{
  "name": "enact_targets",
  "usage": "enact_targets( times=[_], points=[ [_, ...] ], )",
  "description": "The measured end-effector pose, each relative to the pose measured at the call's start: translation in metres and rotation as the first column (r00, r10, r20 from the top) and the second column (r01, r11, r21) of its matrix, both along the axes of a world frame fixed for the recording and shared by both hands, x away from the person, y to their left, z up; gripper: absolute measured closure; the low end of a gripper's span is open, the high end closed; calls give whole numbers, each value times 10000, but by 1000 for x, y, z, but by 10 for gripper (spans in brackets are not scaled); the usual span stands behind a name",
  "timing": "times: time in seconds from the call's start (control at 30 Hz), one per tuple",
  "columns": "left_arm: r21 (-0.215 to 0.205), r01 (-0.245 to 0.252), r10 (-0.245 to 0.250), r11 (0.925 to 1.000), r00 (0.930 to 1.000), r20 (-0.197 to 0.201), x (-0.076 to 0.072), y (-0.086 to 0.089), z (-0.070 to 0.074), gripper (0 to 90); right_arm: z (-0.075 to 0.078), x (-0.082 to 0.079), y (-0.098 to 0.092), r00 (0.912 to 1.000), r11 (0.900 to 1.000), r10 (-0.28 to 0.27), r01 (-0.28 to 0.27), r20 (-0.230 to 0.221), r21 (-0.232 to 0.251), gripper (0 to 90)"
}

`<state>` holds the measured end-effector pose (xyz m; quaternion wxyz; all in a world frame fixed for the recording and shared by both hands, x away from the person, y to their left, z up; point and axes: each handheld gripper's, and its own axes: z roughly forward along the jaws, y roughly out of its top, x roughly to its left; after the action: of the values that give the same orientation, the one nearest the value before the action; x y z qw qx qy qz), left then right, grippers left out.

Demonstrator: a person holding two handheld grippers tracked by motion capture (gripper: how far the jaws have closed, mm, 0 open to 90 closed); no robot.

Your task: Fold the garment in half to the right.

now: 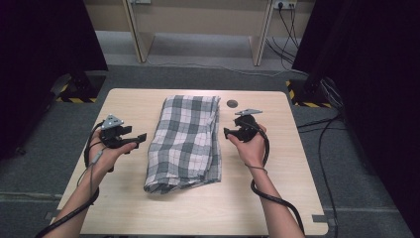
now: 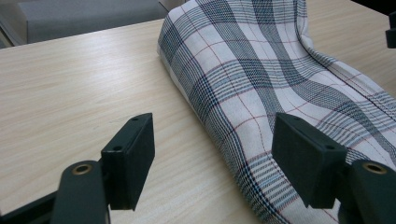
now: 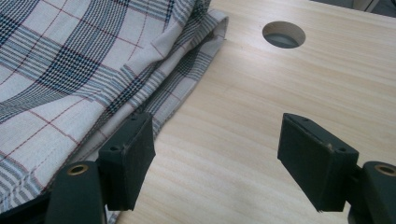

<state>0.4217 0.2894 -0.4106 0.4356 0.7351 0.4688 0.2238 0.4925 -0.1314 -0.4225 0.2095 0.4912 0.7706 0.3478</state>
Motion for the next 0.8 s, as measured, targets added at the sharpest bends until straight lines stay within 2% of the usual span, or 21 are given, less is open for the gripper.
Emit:
enact_targets(
  times=[0.8],
  points=[
    [-48,-188,189,9998,9996,218,-23,22,-14,294,-17,-38,-47,9987,9986,-479,476,155,224,273]
  ],
)
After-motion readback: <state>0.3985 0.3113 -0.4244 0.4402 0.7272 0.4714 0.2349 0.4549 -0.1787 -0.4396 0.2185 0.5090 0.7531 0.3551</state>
